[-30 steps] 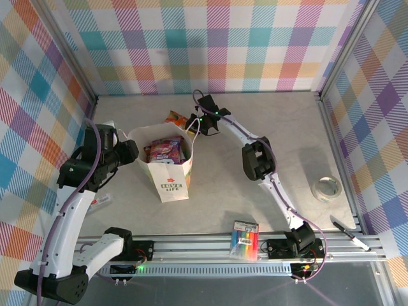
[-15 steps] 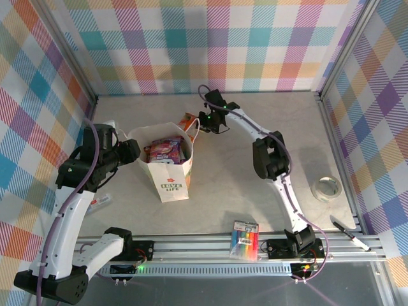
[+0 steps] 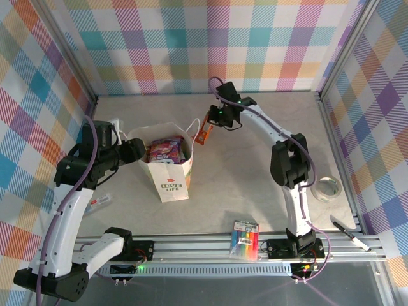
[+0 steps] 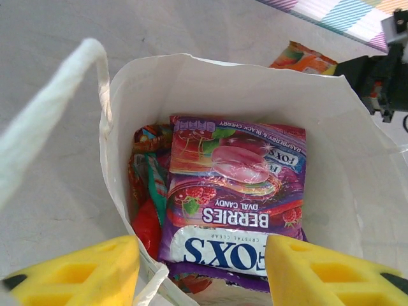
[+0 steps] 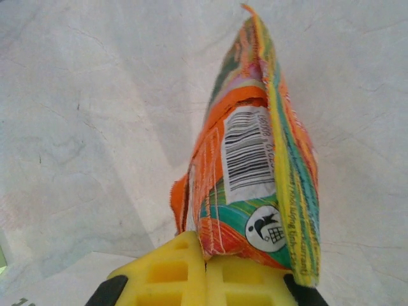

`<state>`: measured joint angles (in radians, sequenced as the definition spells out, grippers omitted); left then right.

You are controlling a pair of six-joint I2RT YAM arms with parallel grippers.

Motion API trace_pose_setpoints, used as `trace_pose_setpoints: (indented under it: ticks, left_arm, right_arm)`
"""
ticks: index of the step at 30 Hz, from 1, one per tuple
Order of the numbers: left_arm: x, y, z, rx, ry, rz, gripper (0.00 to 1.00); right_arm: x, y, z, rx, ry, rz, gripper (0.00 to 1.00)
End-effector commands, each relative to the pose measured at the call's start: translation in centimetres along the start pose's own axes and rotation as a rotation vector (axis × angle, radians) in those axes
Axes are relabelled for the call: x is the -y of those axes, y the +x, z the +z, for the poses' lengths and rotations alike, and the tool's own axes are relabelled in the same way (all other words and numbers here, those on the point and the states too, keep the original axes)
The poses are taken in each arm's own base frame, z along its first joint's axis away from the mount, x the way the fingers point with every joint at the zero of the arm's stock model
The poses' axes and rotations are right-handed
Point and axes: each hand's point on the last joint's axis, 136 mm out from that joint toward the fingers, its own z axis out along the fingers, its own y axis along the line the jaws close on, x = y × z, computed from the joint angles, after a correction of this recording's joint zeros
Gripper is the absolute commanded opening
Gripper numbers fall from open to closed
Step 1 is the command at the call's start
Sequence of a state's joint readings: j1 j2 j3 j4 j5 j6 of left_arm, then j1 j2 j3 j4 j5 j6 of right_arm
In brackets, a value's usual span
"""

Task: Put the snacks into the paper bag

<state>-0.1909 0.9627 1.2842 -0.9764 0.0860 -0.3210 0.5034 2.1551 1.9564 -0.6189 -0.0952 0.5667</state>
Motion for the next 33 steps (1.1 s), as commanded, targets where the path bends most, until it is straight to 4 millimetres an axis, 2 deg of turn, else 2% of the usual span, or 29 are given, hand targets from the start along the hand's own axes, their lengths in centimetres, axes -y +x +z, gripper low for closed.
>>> trace_pose_setpoints:
  ticks: [1, 18, 24, 33]
  left_arm:
    - [-0.3, -0.6, -1.7, 0.033, -0.013, -0.005, 0.54]
    - [-0.6, -1.3, -3.9, 0.097, -0.036, -0.044, 0.55]
    - [-0.3, -1.8, -4.8, 0.120, -0.023, -0.041, 0.55]
    - [0.2, -1.5, -6.0, 0.140, 0.016, -0.046, 0.55]
  right_arm:
    - [-1.5, -1.8, -4.2, 0.092, -0.010, -0.066, 0.00]
    - [-3.3, -4.1, -17.8, 0.349, 0.015, -0.195, 0.00]
    - [-4.1, -4.3, -22.1, 0.428, -0.005, -0.224, 0.00]
    - [-6.2, -4.3, -28.1, 0.529, -0.098, -0.249, 0.00]
